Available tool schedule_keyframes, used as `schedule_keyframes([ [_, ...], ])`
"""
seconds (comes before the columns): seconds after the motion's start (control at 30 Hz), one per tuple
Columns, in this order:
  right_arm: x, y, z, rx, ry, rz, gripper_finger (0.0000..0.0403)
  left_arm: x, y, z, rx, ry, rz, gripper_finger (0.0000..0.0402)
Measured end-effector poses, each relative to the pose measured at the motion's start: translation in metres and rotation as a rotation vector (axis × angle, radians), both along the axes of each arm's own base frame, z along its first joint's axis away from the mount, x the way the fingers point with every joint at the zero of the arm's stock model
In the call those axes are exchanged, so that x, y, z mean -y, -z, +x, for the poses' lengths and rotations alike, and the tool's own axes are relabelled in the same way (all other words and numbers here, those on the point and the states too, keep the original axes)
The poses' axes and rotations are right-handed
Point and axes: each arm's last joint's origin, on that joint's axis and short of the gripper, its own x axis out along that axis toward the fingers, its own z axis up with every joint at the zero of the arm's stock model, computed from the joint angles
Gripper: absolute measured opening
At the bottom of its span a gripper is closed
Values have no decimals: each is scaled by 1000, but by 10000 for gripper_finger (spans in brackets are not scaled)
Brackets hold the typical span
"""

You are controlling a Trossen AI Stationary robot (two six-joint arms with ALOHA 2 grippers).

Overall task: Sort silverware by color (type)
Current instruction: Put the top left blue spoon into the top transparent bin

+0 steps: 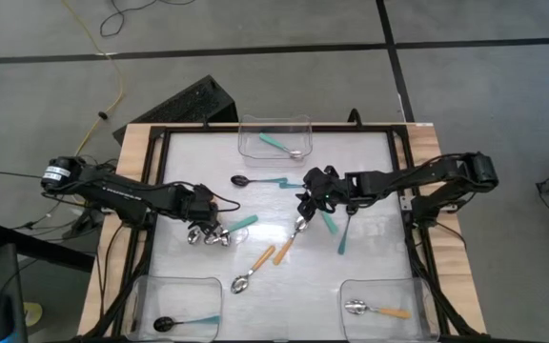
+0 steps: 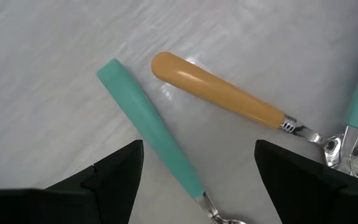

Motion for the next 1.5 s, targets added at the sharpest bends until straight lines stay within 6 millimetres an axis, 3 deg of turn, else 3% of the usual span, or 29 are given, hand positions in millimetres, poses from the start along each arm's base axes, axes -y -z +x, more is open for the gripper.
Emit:
schedule_keyframes([
  [1.07,0,0,0,1,1,1,215,-3,-1,0,35,-73,105,293],
  [1.5,0,0,0,0,0,1,215,-3,31,-19,1,-164,13,293],
])
